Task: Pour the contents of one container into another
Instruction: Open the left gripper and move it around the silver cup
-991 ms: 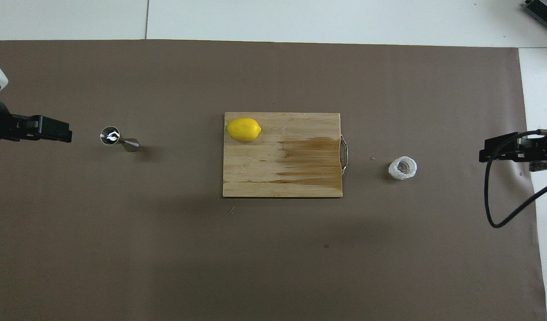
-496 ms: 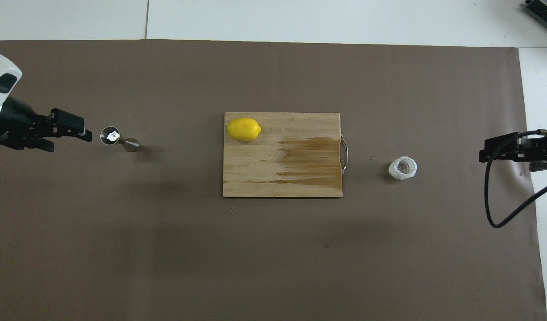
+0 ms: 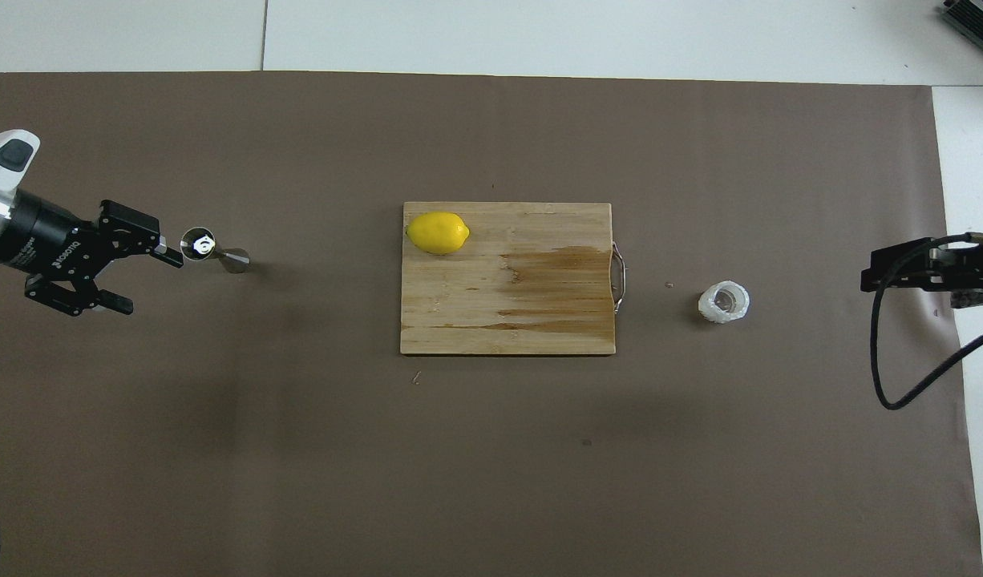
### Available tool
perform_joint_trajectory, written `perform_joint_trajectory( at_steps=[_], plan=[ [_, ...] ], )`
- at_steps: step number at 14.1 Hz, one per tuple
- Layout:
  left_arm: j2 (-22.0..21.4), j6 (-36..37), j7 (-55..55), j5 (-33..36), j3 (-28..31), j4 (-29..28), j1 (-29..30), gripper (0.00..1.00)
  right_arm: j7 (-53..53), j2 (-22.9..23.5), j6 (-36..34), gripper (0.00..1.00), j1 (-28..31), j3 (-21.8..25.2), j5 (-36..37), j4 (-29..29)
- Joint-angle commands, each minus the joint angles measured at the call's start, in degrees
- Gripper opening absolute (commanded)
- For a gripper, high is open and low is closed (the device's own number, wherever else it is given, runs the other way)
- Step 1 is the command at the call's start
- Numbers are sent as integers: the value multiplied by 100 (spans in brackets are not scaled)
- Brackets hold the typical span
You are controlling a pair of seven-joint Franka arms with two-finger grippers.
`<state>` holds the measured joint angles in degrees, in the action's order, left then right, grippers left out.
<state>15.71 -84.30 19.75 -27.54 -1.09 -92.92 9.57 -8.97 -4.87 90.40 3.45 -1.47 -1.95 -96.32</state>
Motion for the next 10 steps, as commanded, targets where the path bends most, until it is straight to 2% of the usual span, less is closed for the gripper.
perform_joint_trajectory(
  at_steps=[1,6,10],
  plan=[
    [633,510,686,-322,-364,590,482,100,159,-76,4,100,85,-29,-157,-36],
    [1539,486,2417,-542,-1629,1320,1599,100,159,-76,4,100,85,-29,-157,-36],
    [1812,12,2780,-823,-1973,1347,1951,100,159,-76,4,100,85,-29,-157,-36]
  ],
)
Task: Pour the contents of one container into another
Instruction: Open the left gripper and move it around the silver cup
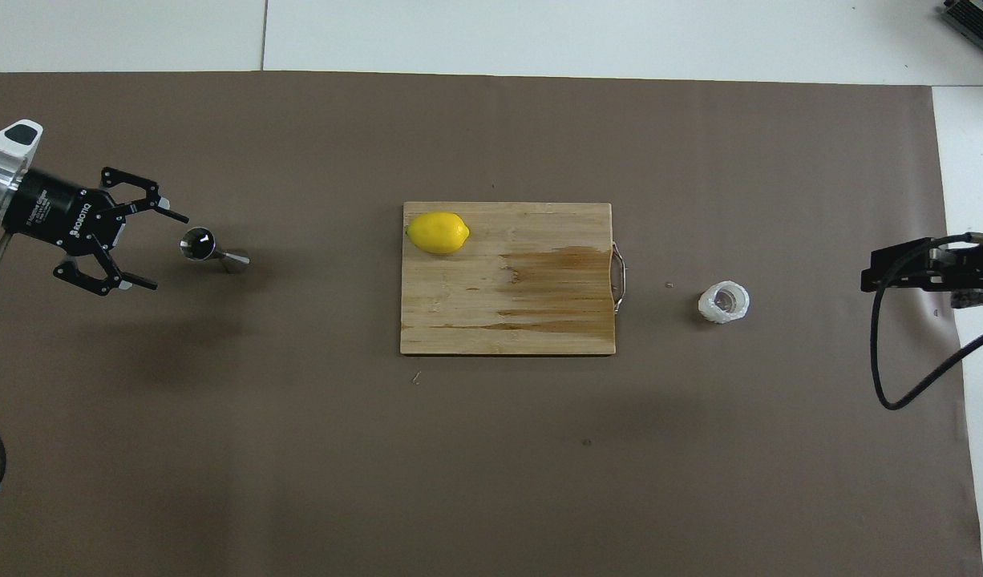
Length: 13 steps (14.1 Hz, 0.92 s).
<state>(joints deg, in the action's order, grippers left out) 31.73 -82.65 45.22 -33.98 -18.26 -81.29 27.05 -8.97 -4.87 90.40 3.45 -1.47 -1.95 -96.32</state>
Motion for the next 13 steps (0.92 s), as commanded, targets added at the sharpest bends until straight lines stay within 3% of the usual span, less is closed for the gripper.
perform_joint_trajectory(
  at_steps=[1,4,13],
  plan=[
    [237,-311,337,-292,-344,149,283,100,159,-76,4,100,85,-28,-157,-36],
    [456,-471,890,-645,-502,149,345,100,159,-76,4,100,85,-28,-157,-36],
    [817,91,901,-522,-924,-18,907,100,159,-76,4,100,85,-28,-157,-36]
  ],
)
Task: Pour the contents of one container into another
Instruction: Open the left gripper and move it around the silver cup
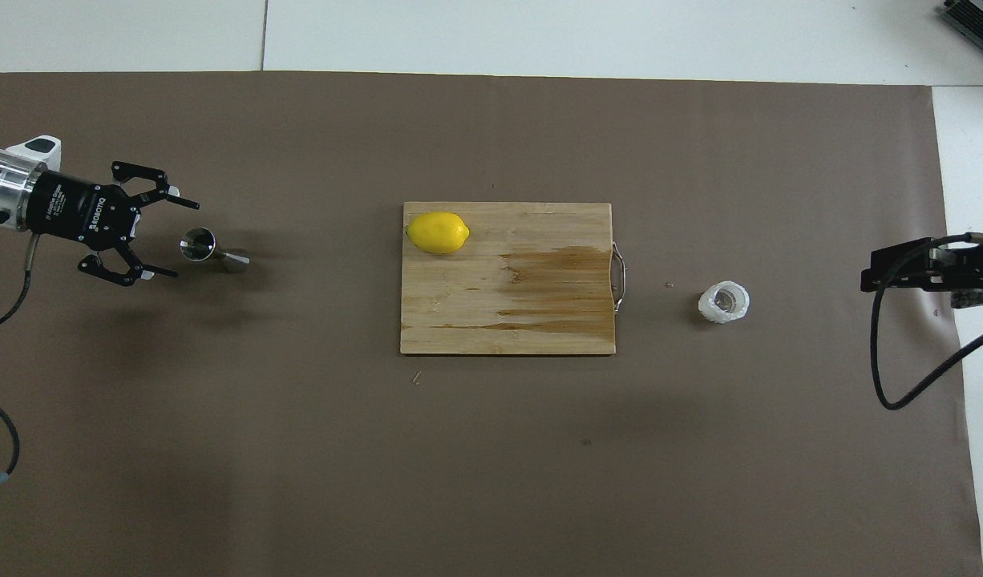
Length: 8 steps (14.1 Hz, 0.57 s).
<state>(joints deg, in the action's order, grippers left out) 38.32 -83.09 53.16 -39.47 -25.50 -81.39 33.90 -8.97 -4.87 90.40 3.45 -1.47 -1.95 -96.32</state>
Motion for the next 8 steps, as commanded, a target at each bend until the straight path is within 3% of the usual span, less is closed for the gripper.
perform_joint_trajectory(
  at_steps=[1,4,8],
  plan=[
    [263,135,98,96,-349,0,318,100,159,-76,4,100,85,-29,-157,-36],
    [641,56,141,457,-964,9,775,100,159,-76,4,100,85,-29,-157,-36],
    [879,20,124,475,-1027,0,829,100,159,-76,4,100,85,-29,-157,-36]
  ],
)
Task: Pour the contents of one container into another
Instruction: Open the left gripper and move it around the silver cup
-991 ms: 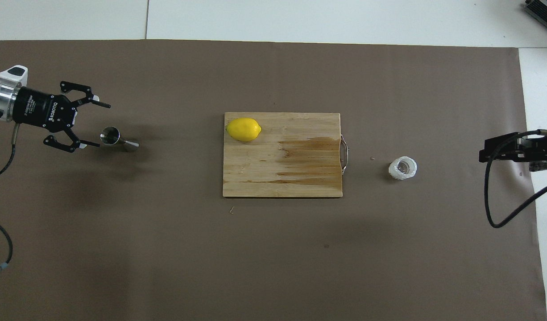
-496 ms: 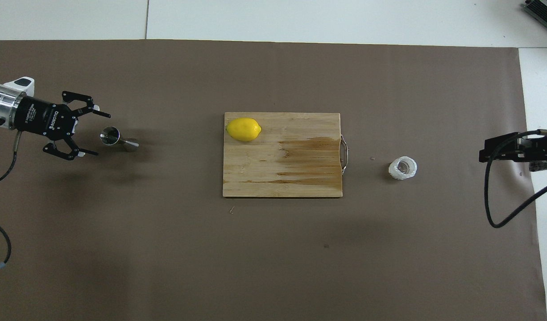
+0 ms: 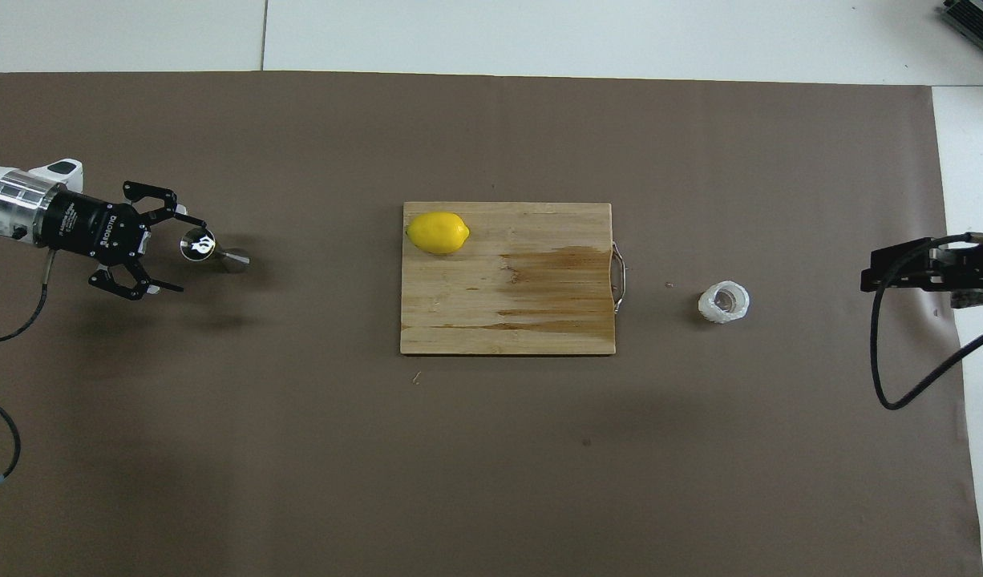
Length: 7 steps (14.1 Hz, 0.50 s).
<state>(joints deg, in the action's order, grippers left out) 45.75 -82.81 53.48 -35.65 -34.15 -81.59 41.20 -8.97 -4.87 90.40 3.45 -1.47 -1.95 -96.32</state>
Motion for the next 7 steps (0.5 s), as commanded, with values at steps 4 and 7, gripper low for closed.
perform_joint_trajectory(
  at_steps=[4,7],
  plan=[
    [285,-16,119,93,-171,12,133,100,159,-76,4,100,85,-29,-157,-36],
    [338,-25,251,93,-251,-6,169,100,159,-76,4,100,85,-29,-157,-36]
  ],
)
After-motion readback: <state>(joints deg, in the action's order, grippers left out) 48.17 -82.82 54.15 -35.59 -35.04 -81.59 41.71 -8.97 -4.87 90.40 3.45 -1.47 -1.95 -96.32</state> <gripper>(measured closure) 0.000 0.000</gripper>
